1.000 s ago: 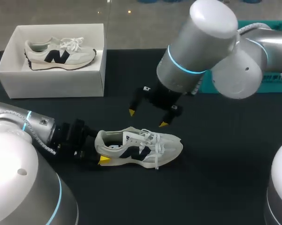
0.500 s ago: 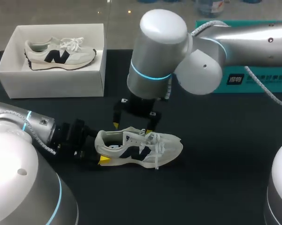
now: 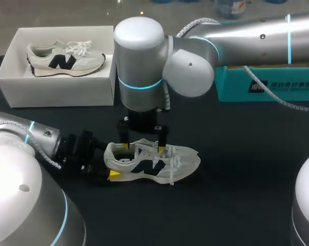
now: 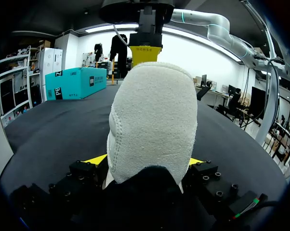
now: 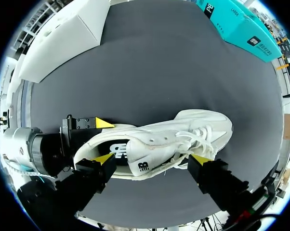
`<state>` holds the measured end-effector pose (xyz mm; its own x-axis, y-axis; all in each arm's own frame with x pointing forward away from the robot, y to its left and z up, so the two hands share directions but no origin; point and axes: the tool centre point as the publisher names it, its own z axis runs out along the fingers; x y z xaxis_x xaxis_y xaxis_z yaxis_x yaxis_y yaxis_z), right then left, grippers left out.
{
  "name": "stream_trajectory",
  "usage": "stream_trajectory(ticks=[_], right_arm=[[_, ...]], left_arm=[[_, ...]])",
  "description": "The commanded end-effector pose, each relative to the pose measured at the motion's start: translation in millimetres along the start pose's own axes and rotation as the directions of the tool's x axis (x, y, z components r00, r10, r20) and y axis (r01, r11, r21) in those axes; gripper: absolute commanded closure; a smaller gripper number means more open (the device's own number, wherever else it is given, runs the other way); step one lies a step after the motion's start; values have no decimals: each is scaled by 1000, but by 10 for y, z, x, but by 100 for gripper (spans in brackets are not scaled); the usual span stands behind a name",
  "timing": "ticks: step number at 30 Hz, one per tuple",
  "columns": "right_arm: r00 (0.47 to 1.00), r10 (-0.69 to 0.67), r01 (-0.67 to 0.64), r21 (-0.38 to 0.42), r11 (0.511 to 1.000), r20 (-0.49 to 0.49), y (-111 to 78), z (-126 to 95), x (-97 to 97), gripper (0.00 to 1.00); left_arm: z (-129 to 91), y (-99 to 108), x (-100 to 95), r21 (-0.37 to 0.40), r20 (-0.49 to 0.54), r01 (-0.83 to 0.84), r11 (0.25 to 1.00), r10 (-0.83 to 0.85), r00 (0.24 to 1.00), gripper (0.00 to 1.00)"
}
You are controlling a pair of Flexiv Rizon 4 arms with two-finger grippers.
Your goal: Take the shoe out of the shoebox, open the shoe tongue, remove and reinsert the insole, then place the shoe into the shoebox
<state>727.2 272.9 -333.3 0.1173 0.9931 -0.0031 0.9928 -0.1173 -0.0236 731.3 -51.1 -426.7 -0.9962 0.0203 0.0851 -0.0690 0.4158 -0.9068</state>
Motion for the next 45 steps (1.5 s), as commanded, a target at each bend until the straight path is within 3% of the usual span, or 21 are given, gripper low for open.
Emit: stream_trajectory(ticks=[1, 9, 17, 25, 28, 30, 31, 33, 36, 45], right_arm=[[998, 18, -17, -15, 1000, 60, -47, -54, -4, 0], [986, 2, -2, -2, 1000, 170, -87, 25, -1, 0], [976, -14, 11, 14, 1000, 219, -110, 91, 55, 0], [958, 3, -11, 24, 1000, 285, -145, 99, -43, 0], [957, 18, -25, 22, 999, 289, -146, 72, -91, 27], [957, 25, -31, 17, 999, 290, -147, 45, -105, 55], [957, 29, -34, 14, 999, 288, -147, 33, -111, 64], [957, 33, -37, 10, 999, 287, -145, 13, -121, 73], [959, 39, -42, 5, 999, 281, -141, -3, -127, 100], [974, 62, -63, -2, 998, 217, -129, -18, -166, 100]], left_arm=[[22, 11, -10, -2, 1, 1, 1000, -1, 1000, 100], [22, 11, -10, -2, 1, 1, 1000, -1, 1000, 100], [22, 11, -10, -2, 1, 1, 1000, -1, 1000, 100], [22, 11, -10, -2, 1, 1, 1000, -1, 1000, 100], [22, 11, -10, -2, 1, 1, 1000, -1, 1000, 100], [22, 11, -10, -2, 1, 1, 1000, -1, 1000, 100], [22, 11, -10, -2, 1, 1, 1000, -1, 1000, 100], [22, 11, -10, -2, 1, 1, 1000, -1, 1000, 100], [22, 11, -10, -2, 1, 1, 1000, -1, 1000, 100], [22, 11, -10, -2, 1, 1, 1000, -1, 1000, 100]])
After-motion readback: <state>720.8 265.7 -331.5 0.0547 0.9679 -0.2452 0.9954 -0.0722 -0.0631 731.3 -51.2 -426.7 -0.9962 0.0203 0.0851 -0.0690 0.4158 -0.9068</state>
